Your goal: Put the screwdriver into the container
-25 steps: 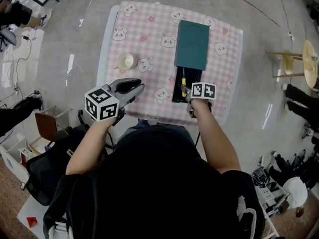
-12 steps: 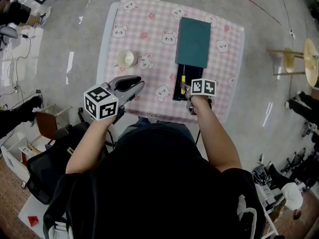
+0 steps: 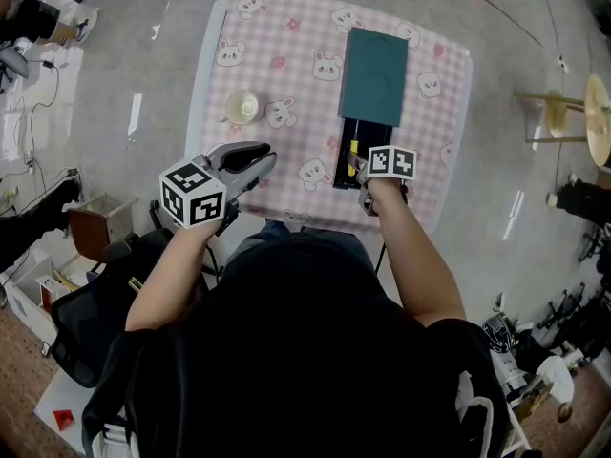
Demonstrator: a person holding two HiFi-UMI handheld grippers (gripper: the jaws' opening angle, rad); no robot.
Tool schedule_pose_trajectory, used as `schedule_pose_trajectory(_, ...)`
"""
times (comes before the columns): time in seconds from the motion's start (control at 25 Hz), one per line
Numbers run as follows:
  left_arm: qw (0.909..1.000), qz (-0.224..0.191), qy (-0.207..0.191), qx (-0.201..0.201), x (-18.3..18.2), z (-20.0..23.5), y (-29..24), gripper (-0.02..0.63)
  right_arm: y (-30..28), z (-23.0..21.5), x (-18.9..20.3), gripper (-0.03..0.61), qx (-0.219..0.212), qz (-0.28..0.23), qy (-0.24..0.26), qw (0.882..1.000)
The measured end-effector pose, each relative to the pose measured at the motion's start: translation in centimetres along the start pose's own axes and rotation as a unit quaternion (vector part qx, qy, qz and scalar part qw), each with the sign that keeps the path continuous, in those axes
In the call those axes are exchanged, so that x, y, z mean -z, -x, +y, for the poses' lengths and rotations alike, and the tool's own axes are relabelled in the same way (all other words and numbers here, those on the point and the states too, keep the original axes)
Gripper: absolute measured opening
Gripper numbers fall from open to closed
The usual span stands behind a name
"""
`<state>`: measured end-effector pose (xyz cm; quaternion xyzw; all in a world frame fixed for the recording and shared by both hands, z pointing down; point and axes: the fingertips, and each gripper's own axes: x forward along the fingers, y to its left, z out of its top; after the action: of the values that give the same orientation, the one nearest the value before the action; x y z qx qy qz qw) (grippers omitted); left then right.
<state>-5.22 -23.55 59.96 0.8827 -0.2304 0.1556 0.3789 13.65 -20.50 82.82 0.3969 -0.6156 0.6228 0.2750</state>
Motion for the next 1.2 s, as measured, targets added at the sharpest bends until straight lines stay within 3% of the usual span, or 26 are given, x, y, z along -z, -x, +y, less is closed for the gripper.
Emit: schedule_pose_trajectory(1.2,0.9999,0.009,0.001,0.007,0.8,-0.9,-0.7,0.075,-0.2,0.1,-0.6,0.118,-0.018,-0.011,-0.023,0.999)
